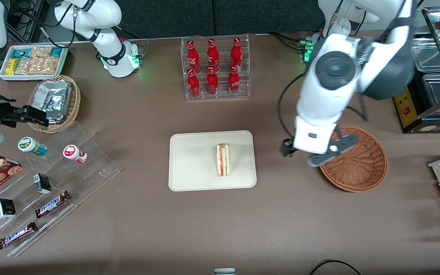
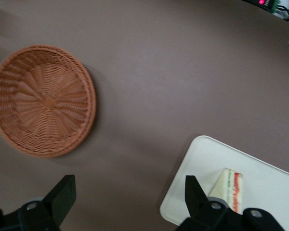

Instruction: Place sandwich from basket to tray

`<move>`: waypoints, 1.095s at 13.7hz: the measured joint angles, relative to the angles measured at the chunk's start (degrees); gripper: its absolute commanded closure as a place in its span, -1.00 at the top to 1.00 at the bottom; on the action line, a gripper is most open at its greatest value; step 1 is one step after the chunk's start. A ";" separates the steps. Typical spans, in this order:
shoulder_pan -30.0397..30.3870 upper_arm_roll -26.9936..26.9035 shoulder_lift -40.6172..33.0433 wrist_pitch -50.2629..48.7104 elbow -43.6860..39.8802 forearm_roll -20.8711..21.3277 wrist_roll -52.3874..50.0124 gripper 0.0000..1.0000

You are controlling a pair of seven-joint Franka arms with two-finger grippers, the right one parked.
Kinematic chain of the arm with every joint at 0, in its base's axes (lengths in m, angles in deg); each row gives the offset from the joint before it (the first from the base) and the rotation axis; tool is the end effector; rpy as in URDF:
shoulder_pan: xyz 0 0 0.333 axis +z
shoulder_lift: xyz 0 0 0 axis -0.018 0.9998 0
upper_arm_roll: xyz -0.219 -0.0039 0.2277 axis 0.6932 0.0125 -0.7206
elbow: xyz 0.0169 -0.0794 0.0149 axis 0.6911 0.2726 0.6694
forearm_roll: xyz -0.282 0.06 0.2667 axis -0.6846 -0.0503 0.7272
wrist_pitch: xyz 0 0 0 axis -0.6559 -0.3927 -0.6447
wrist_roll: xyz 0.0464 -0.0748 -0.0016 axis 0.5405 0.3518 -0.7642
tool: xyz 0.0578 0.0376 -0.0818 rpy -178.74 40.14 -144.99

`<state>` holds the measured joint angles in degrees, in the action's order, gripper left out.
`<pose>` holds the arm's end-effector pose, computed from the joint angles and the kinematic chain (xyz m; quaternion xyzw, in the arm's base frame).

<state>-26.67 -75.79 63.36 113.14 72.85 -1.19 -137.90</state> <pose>0.6023 -0.2678 0.5476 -0.9733 -0.2226 -0.0289 0.0482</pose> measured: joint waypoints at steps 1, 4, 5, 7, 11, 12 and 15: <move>1.57 0.00 -1.25 -2.10 -0.25 -0.23 3.37 0.99; 7.10 -0.03 -6.14 -10.30 -0.48 -0.92 15.01 0.99; 8.92 -0.03 -7.87 -12.69 -0.46 -1.03 19.16 0.99; 11.97 -0.05 -10.91 -15.74 -0.32 -1.72 26.20 0.99; 19.99 -0.09 -16.12 -22.73 0.40 -6.87 36.70 0.99; 21.99 -0.14 -17.40 -23.86 1.04 -7.53 38.70 0.99; 24.36 -0.18 -20.73 -24.77 4.30 -8.30 40.32 0.99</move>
<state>-2.31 -75.98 42.63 88.37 77.15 -9.49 -97.58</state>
